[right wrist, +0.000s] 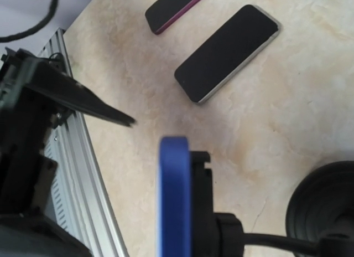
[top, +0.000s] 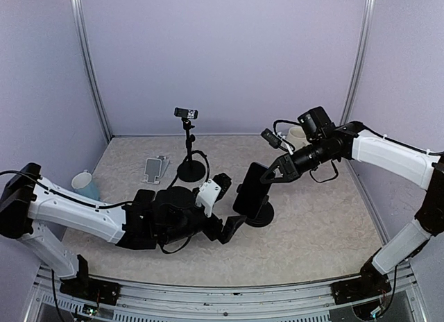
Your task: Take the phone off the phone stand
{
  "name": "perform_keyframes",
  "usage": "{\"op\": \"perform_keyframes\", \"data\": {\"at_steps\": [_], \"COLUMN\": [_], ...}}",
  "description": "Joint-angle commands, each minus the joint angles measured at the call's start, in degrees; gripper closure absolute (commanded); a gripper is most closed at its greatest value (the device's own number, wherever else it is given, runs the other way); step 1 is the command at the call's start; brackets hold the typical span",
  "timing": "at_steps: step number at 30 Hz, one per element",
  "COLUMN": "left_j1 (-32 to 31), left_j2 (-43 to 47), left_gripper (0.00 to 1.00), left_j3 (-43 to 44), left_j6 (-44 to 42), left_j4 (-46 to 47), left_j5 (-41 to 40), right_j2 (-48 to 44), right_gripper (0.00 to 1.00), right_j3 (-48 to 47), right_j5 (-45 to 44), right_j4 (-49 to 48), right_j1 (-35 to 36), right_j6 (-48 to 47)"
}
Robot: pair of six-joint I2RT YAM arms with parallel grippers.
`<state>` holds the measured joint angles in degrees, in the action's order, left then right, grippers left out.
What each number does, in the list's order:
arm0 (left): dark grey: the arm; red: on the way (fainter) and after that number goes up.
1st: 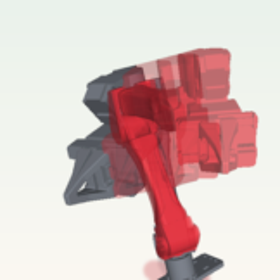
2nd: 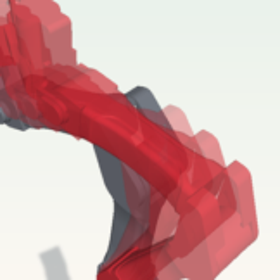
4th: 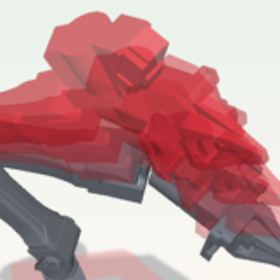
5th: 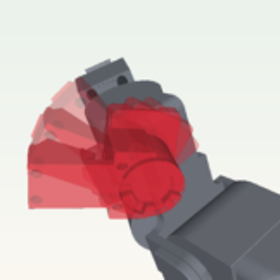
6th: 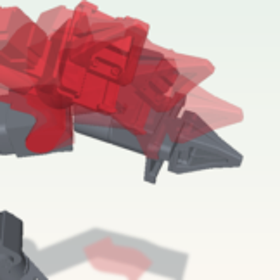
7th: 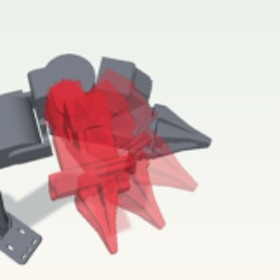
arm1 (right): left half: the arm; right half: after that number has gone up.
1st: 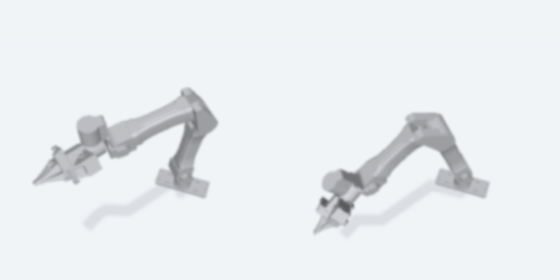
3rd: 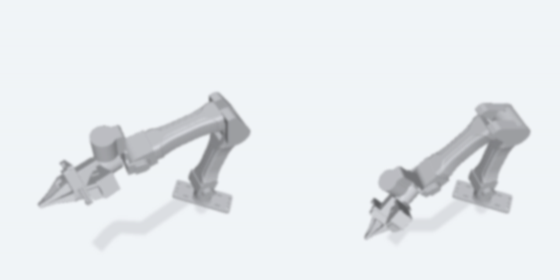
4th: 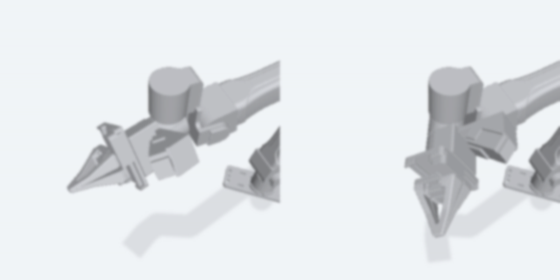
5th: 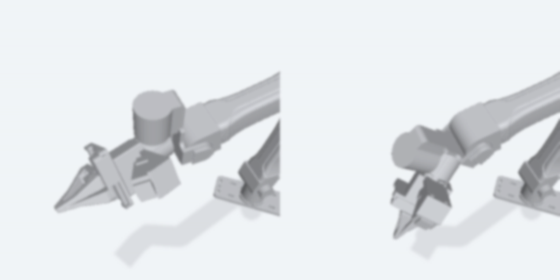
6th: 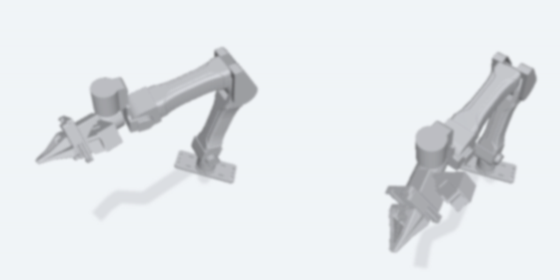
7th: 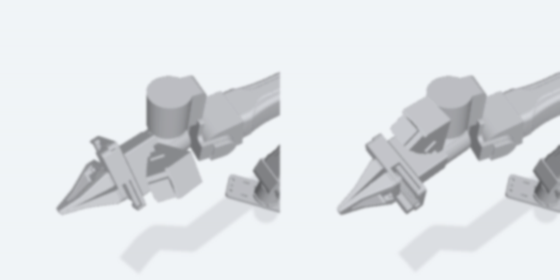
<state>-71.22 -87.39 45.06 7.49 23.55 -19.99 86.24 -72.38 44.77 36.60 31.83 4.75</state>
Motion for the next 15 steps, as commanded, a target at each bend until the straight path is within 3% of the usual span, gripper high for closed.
{"op": "perform_keyframes", "data": {"at_steps": [1, 15], "left_j1": [-0.5, 0.1], "left_j2": [-4.8, -15.4], "left_gripper": [0.01, 0.01], "left_j3": [5.1, 14.8], "left_j6": [1.9, 4.4], "left_j4": [1.1, -2.6], "left_j5": [1.3, -3.3], "right_j2": [-0.5, 0.2], "right_gripper": [1.0, 1.0], "right_j3": [-1.2, -0.6], "right_j5": [2.5, 4.2], "right_j4": [-2.7, -3.7], "right_j1": [0.6, 0.8], "right_j6": [-2.7, -2.6]}}
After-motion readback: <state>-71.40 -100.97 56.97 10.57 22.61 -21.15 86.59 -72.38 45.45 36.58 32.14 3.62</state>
